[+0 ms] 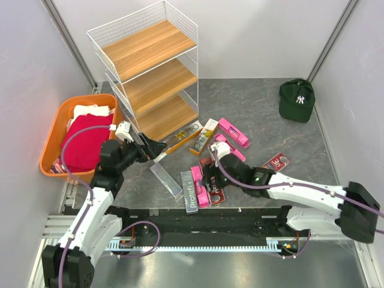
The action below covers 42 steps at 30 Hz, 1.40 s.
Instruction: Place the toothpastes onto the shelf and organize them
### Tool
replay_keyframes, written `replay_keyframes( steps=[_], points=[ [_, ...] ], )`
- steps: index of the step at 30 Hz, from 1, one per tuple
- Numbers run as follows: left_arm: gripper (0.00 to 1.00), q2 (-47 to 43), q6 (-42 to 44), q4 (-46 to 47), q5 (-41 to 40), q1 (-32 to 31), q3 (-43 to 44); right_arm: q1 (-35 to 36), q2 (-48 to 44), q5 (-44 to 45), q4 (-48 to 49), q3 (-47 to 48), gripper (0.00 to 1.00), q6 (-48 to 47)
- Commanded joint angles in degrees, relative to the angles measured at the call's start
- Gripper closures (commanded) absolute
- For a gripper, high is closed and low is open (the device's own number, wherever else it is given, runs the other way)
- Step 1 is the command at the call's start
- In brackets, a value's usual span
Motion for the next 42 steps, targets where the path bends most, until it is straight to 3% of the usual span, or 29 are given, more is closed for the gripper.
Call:
replay_keyframes(
  steps=[1, 5, 20, 26, 42],
  points=[
    [0.00, 3.08, -1.88, 2.50, 3.46, 0.16, -0.43, 7.22, 6.46, 11.02, -2.57, 1.74, 0.16, 3.96],
    [0.00, 4.93, -1.53, 2.59, 4.34, 0.16, -0.78, 10.74, 12.79, 17.78, -5.21, 4.03, 0.17, 5.99],
    [0.00, 8.62, -0.21, 4.26, 5.39, 0.16, -2.09, 11.45, 12.80, 21.58, -6.53, 4.21, 0.23, 7.04],
    [0.00, 9.42, -0.21, 5.05, 5.92, 0.16, -2.27, 11.36, 15.35, 22.81, -5.48, 3.07, 0.33, 7.40],
    [0.00, 11.35, -0.56, 6.02, 7.33, -0.27, -2.10, 11.36, 25.19, 19.38, -2.58, 3.94, 0.29, 8.45]
  ],
)
